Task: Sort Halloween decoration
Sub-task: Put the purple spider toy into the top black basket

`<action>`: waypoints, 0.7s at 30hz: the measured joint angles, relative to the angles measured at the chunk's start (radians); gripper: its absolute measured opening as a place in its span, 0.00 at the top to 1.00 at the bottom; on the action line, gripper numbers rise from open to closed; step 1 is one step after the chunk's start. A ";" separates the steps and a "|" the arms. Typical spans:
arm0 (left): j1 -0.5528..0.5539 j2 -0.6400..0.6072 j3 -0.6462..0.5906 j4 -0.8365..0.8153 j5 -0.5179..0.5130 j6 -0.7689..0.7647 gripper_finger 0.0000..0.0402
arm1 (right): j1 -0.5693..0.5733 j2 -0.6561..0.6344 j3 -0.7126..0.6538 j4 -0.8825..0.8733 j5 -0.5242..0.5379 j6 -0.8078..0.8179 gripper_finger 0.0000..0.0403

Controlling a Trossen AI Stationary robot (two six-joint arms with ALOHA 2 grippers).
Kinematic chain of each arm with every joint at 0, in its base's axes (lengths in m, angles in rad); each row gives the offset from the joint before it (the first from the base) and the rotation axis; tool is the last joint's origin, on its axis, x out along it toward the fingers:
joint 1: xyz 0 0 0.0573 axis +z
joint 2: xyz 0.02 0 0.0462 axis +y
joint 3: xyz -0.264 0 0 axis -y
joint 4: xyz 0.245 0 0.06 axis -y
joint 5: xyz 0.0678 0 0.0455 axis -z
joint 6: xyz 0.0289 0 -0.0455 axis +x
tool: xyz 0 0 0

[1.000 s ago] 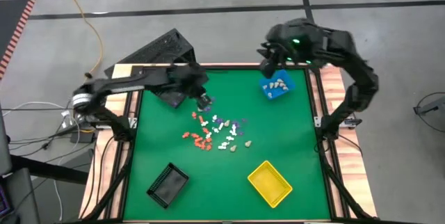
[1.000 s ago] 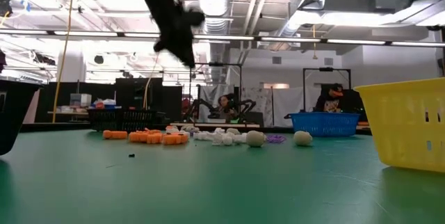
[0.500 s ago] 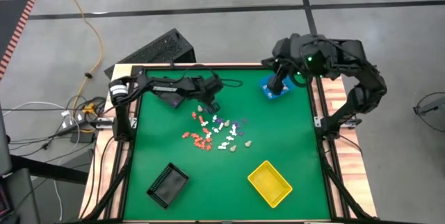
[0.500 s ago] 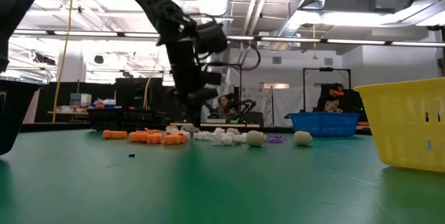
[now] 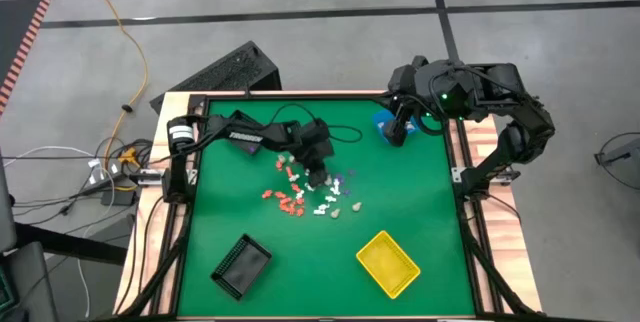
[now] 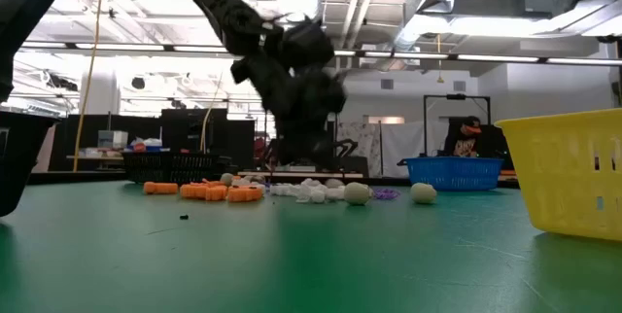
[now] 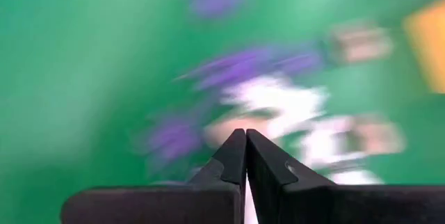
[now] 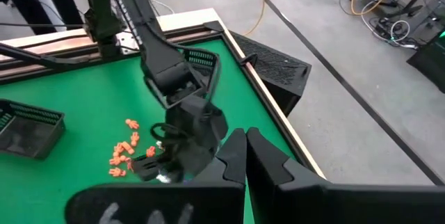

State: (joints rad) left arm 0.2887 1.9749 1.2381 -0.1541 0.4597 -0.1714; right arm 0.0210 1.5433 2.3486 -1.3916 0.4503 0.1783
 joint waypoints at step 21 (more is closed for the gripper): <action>-0.020 -0.567 0.148 -0.407 -0.227 -0.005 1.00 | 0.022 -0.011 -0.716 0.131 -0.083 0.106 0.63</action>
State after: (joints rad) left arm 0.2684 1.4077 1.3857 -0.5606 0.2325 -0.1764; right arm 0.0431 1.5327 1.6321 -1.2601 0.3673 0.2845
